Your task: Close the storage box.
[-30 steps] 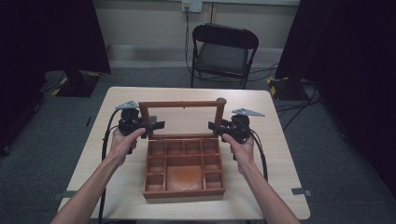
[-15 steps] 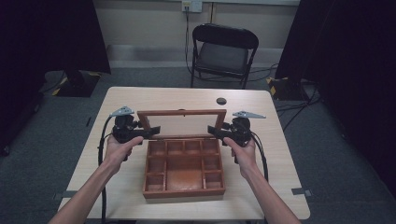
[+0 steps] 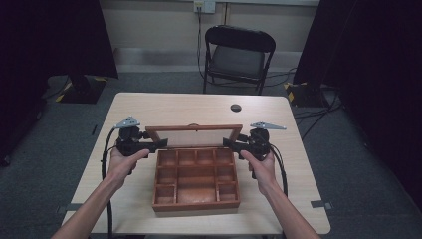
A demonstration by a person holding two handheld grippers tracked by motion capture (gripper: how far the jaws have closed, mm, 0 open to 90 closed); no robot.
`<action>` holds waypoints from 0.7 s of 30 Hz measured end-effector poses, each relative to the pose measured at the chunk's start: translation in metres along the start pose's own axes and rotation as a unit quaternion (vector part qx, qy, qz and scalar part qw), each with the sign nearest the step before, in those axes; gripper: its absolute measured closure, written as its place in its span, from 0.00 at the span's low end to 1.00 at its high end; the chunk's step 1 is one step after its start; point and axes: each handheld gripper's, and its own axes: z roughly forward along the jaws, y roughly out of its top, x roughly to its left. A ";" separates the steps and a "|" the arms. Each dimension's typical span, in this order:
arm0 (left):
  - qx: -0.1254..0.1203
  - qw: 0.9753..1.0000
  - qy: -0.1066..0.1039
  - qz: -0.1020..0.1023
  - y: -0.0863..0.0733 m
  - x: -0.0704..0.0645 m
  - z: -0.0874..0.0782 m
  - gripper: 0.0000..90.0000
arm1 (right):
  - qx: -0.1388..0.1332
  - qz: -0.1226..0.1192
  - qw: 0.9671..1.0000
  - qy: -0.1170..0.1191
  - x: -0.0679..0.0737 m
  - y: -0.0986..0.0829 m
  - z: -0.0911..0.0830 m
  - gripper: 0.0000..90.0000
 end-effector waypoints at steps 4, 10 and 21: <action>0.010 1.000 -0.013 -0.017 -0.003 -0.003 0.000 0.26 | 0.007 0.001 1.000 0.001 0.001 -0.004 -0.002 0.33; 0.024 1.000 -0.019 -0.009 -0.008 -0.008 -0.002 0.23 | 0.020 -0.009 1.000 0.003 0.009 -0.009 -0.006 0.32; 0.041 0.999 -0.017 0.009 -0.015 -0.018 0.004 0.23 | 0.026 -0.006 1.000 0.004 0.006 -0.021 -0.021 0.35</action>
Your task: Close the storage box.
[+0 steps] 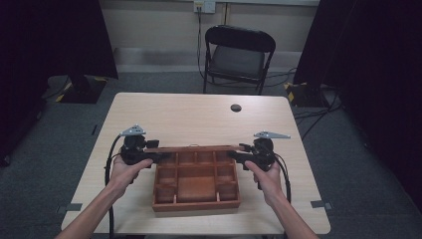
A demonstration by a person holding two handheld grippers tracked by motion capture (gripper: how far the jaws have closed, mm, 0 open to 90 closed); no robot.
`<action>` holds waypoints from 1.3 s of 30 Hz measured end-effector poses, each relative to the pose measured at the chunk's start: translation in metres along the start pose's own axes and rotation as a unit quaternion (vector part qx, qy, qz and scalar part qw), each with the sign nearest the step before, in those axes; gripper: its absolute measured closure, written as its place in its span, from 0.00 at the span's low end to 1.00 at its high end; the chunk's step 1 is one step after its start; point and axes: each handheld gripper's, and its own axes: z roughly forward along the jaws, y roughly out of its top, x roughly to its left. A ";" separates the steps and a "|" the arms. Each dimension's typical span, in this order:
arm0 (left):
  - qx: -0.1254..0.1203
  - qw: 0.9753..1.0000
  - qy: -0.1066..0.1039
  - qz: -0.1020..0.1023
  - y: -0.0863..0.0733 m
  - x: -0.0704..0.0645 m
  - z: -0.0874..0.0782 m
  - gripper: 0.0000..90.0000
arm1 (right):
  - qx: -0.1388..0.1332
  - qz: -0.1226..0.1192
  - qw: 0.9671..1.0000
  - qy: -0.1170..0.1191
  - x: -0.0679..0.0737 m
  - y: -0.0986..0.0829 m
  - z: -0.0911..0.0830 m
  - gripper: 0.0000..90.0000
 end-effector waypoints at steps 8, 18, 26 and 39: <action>-0.008 1.000 -0.003 -0.006 0.000 0.000 -0.004 0.22 | 0.007 -0.001 1.000 -0.019 -0.006 -0.011 -0.016 0.37; -0.012 1.000 0.001 -0.012 -0.004 -0.003 -0.009 0.21 | 0.004 0.004 0.999 -0.050 -0.017 -0.006 -0.024 0.39; -0.006 1.000 0.002 0.000 -0.005 -0.003 -0.010 0.18 | -0.008 0.012 0.999 -0.041 -0.021 0.006 -0.027 0.41; -0.001 1.000 0.023 0.010 -0.013 0.001 -0.014 0.17 | 0.002 -0.027 0.999 0.036 0.004 0.050 -0.026 0.46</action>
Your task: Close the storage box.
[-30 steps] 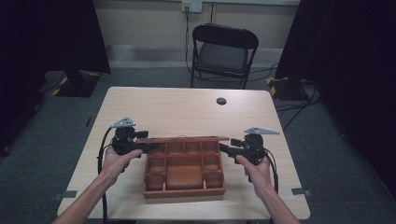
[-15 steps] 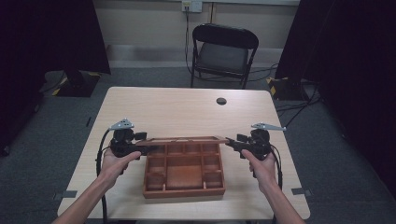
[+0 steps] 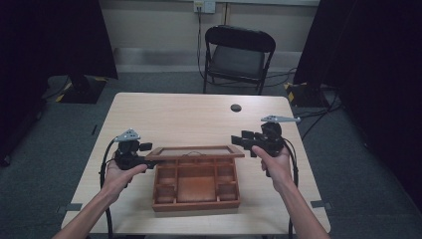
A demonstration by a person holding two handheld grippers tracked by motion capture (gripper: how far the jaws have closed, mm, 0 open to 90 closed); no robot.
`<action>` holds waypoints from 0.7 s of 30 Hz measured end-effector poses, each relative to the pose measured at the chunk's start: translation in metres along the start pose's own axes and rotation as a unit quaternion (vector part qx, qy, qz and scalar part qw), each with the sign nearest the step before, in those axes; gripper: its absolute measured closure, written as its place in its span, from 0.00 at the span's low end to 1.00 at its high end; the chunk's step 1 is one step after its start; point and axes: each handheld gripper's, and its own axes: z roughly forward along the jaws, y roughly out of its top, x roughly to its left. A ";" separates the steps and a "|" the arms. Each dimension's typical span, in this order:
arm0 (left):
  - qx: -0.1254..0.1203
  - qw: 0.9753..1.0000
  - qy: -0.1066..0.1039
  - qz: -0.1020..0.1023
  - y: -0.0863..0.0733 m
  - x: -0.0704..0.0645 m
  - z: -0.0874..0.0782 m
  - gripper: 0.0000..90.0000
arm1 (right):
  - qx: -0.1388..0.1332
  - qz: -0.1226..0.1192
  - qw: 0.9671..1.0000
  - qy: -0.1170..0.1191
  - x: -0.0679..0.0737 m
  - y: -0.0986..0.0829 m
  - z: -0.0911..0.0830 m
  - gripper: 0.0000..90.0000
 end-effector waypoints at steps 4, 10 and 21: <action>0.003 1.000 -0.001 0.006 -0.002 0.000 -0.001 0.17 | 0.001 -0.020 0.999 0.046 0.018 0.012 0.003 0.52; 0.006 1.000 0.004 0.010 -0.004 0.000 -0.001 0.17 | 0.022 -0.037 0.995 0.089 0.041 0.025 0.012 0.66; 0.007 1.000 0.004 0.009 -0.006 0.000 0.000 0.17 | 0.070 -0.069 0.981 0.166 0.080 0.030 0.026 0.78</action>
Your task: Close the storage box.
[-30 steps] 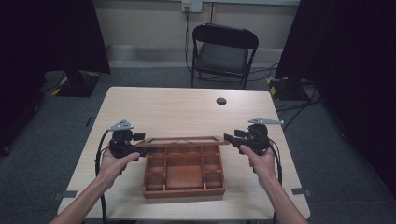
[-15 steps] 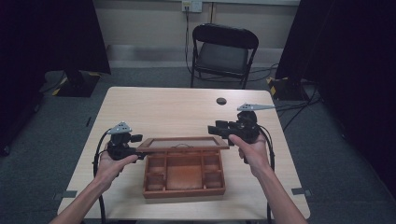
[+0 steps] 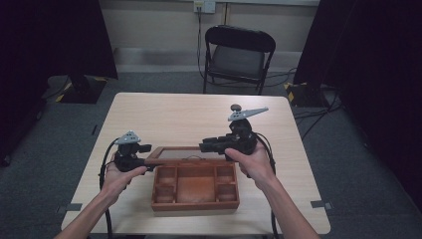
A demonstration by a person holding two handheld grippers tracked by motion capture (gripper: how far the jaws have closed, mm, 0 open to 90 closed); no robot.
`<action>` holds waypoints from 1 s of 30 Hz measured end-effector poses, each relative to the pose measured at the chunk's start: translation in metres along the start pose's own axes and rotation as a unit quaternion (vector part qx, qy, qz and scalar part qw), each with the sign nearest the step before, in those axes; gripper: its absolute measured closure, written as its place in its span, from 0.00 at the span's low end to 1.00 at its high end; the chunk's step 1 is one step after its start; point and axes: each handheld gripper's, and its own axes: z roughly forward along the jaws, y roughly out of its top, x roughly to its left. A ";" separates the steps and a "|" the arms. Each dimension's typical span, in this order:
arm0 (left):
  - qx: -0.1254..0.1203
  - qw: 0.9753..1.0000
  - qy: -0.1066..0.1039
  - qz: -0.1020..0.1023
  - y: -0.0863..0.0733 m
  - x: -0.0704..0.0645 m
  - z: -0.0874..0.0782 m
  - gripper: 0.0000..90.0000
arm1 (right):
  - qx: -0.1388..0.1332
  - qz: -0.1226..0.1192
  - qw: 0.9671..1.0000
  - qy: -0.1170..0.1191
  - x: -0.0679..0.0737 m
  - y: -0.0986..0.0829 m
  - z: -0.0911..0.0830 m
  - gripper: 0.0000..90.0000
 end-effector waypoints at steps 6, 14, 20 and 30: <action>0.005 1.000 0.001 0.005 -0.001 -0.001 0.000 0.17 | 0.027 -0.004 1.000 0.008 0.006 -0.003 0.016 0.79; 0.008 1.000 -0.002 0.005 -0.002 0.000 0.001 0.17 | 0.039 0.015 0.999 0.026 0.001 -0.008 0.027 0.85; 0.016 1.000 -0.002 0.009 -0.003 -0.001 0.004 0.18 | 0.053 0.014 0.998 0.036 0.001 -0.011 0.032 0.86; 0.022 1.000 0.000 0.000 -0.004 0.003 0.009 0.18 | 0.057 0.008 0.998 0.039 -0.001 -0.013 0.035 0.91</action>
